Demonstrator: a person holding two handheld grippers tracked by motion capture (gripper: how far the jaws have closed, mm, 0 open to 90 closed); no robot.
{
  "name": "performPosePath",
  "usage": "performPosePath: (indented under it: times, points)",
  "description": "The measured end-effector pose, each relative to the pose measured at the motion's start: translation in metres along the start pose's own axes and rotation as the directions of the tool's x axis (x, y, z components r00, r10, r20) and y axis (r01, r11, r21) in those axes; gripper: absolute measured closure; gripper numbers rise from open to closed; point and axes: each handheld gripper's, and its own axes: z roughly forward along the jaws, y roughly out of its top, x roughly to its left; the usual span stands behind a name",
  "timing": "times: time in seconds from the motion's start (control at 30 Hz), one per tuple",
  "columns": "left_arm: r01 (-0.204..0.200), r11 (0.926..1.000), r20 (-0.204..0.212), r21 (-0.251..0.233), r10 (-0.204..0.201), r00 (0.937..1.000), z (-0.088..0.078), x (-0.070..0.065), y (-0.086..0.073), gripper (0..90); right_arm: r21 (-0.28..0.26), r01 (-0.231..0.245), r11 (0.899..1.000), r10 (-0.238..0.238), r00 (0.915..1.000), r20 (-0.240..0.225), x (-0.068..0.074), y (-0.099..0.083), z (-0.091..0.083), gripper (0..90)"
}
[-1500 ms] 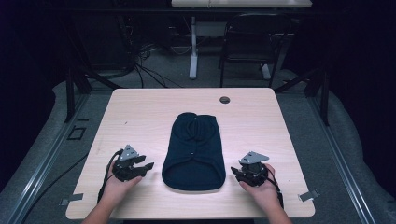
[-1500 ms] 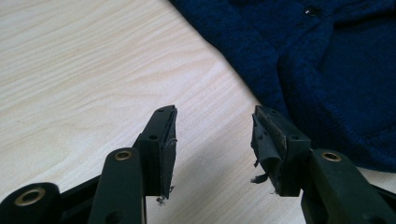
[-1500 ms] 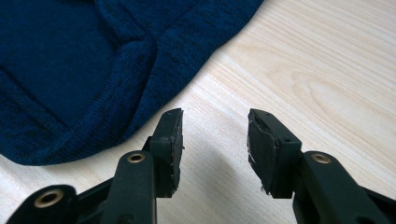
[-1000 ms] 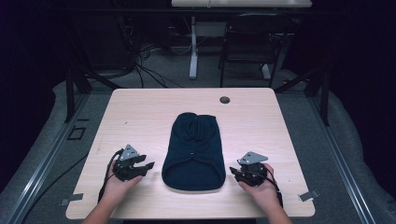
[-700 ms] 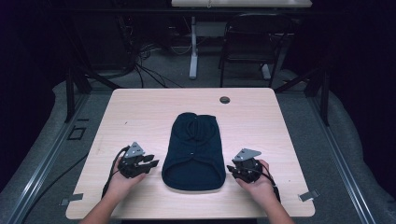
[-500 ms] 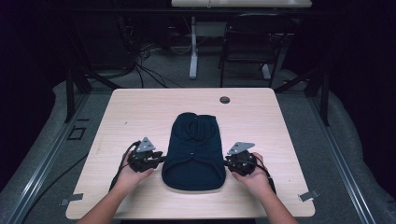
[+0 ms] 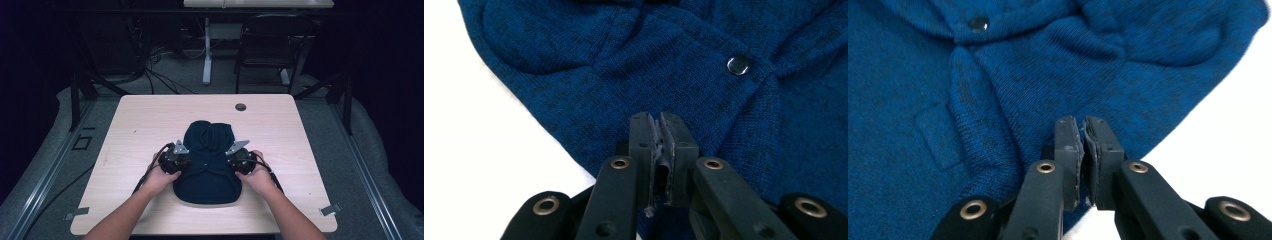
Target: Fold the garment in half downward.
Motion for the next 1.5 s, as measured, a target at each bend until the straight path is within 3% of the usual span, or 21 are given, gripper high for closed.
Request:
performPosePath:
  times: [0.07, 0.3, 0.67, 0.9, 1.13, 1.33, 1.43, 1.5]
  points:
    - [0.0, 1.0, 0.009, 0.005, -0.001, 1.0, 0.0, 0.001, -0.001, 86.2, 0.028, 0.047, 0.999, -0.047, 0.9988, 0.01, 0.005, 0.0, 0.004, 85.5]
    - [-0.018, 0.9998, 0.003, -0.001, 0.018, 0.9998, -0.003, -0.002, -0.01, 89.4, 0.017, 0.043, 0.999, -0.043, 0.999, 0.015, 0.007, -0.002, 0.004, 86.9]
    - [-0.039, 0.999, 0.045, 0.021, 0.038, 0.9983, -0.023, -0.02, -0.027, 89.8, -0.015, 0.026, 1.0, -0.027, 0.9964, -0.08, 0.031, -0.015, -0.008, 88.0]
    - [-0.031, 0.9995, 0.084, 0.011, 0.03, 0.996, -0.035, -0.034, -0.041, 89.9, -0.014, 0.055, 0.998, -0.056, 0.9941, -0.093, 0.043, -0.022, -0.016, 88.0]
    - [-0.038, 0.9993, 0.114, 0.0, 0.037, 0.9927, -0.043, -0.044, -0.051, 89.9, -0.002, 0.124, 0.992, -0.124, 0.9879, -0.093, 0.06, -0.027, -0.024, 87.9]
    - [-0.005, 0.9998, 0.137, 0.021, 0.002, 0.9905, -0.045, -0.038, -0.043, 86.7, 0.003, 0.12, 0.993, -0.119, 0.9867, -0.11, 0.057, -0.022, -0.03, 83.1]
    - [0.003, 1.0, 0.13, 0.008, -0.004, 0.9916, -0.048, -0.029, -0.03, 84.6, -0.007, 0.131, 0.991, -0.131, 0.9853, -0.109, 0.05, -0.009, -0.037, 82.1]
    - [-0.014, 0.9999, 0.115, 0.0, 0.014, 0.9932, -0.05, -0.023, -0.018, 84.3, -0.009, 0.137, 0.99, -0.138, 0.9852, -0.102, 0.047, -0.004, -0.039, 81.6]
